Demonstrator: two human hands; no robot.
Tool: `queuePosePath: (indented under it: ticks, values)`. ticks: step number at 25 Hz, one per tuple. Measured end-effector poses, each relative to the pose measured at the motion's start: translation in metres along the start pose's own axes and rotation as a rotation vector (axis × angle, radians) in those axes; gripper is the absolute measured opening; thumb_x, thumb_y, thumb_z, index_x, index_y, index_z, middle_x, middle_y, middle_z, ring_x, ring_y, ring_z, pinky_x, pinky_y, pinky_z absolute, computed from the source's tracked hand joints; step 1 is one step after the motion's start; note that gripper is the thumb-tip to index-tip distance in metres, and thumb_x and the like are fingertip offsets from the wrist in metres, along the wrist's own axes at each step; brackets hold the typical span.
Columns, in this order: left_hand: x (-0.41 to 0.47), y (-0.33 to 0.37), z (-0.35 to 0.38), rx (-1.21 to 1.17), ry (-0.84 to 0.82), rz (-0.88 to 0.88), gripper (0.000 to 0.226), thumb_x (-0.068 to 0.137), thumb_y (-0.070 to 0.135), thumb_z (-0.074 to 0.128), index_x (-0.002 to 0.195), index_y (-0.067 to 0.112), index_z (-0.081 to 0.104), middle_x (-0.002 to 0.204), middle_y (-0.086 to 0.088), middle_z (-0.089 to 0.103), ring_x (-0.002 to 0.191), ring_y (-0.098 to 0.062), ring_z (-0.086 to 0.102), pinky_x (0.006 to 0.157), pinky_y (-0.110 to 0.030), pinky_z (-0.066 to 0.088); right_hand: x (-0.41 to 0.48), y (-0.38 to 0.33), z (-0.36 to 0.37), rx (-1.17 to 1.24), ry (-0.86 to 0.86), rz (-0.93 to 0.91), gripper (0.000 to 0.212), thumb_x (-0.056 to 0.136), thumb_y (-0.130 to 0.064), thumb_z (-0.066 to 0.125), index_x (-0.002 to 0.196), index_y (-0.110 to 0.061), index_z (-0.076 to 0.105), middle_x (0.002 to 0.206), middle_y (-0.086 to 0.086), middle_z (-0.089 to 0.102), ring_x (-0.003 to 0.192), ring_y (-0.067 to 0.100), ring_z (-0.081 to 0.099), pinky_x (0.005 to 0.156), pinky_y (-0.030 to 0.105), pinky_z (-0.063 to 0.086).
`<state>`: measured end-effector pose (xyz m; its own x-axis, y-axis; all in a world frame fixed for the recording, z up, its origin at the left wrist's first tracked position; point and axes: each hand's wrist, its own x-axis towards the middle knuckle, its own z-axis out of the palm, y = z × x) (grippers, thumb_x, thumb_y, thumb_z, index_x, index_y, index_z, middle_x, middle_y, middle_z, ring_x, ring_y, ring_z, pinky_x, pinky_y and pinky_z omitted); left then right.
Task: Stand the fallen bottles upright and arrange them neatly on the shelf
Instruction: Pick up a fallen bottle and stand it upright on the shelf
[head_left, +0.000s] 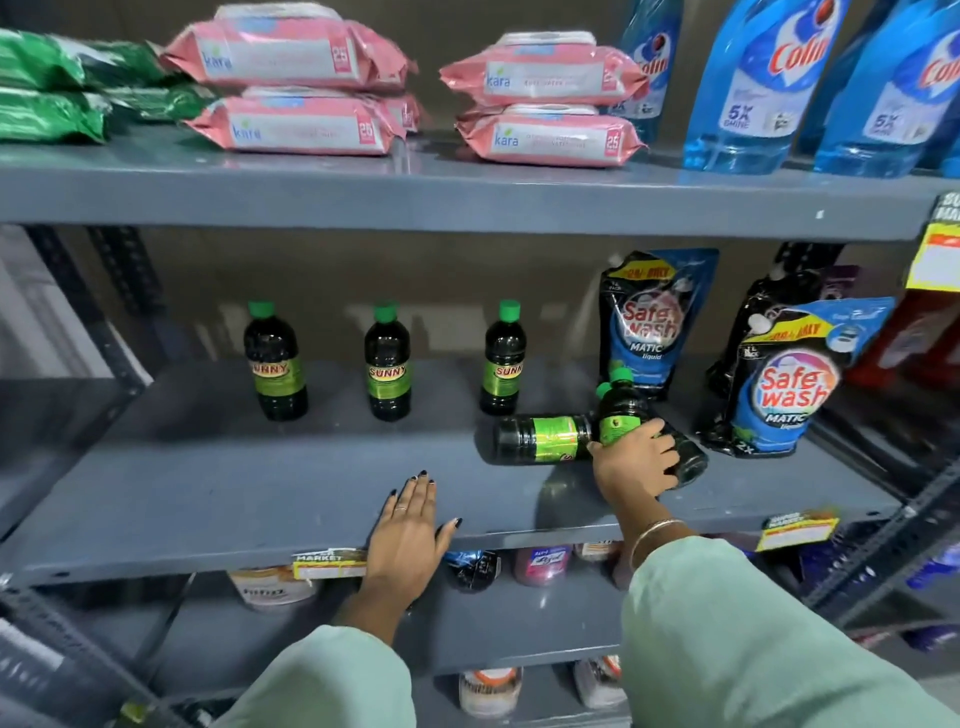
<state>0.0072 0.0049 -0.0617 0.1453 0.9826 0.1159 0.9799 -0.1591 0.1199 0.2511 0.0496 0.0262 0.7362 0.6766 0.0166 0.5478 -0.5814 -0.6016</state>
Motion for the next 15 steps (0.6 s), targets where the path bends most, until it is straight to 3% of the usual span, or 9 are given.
queuePosePath:
  ticks: [3, 9, 15]
  values:
    - [0.002, -0.003, 0.004, -0.010, 0.023, -0.011, 0.082, 0.086, 0.054, -0.001, 0.130, 0.003, 0.045, 0.137, -0.011, 0.049, 0.125, -0.024, 0.046, 0.103, -0.040, 0.036, 0.003, 0.001, 0.001, 0.038, -0.006, 0.019, 0.082, 0.073, -0.028, 0.075, 0.135, -0.004, 0.026, 0.140, 0.022, 0.034, 0.132, 0.038, 0.030, 0.101, 0.055, 0.035]
    - [0.002, -0.005, 0.005, -0.038, 0.043, -0.003, 0.095, 0.084, 0.056, -0.019, 0.130, 0.003, 0.044, 0.137, -0.012, 0.049, 0.126, -0.024, 0.046, 0.104, -0.041, 0.035, -0.008, 0.000, 0.000, 0.132, 0.085, 0.018, 0.077, 0.074, -0.024, 0.072, 0.134, -0.004, 0.028, 0.134, 0.023, 0.037, 0.127, 0.039, 0.034, 0.095, 0.055, 0.040]
    - [0.001, -0.008, -0.008, -0.063, 0.005, -0.034, 0.090, 0.089, 0.052, -0.013, 0.119, 0.004, 0.056, 0.125, -0.011, 0.060, 0.115, -0.023, 0.057, 0.095, -0.041, 0.045, -0.021, -0.033, -0.008, 0.229, 0.165, -0.138, 0.086, 0.074, -0.025, 0.072, 0.140, -0.001, 0.022, 0.131, 0.024, 0.038, 0.122, 0.039, 0.036, 0.089, 0.052, 0.043]
